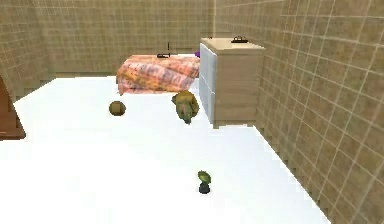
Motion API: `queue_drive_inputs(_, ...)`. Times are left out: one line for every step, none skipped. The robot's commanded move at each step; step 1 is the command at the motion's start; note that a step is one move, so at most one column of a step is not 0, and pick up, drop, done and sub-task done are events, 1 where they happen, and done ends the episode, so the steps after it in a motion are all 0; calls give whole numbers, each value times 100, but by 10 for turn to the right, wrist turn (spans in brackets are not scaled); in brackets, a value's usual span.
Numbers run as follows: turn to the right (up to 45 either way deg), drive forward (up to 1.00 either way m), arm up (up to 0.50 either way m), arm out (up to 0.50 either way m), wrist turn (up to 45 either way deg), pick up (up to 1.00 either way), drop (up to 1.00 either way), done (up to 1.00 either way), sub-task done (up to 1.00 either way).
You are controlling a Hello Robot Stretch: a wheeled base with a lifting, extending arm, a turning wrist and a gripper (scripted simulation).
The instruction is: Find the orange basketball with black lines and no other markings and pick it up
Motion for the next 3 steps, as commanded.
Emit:
queue_drive_inputs(150,0,0,0,0,0,0,0,0)
queue_drive_inputs(0,50,0,0,0,0,0,0,0)
queue_drive_inputs(-450,0,0,0,0,0,0,0,0)
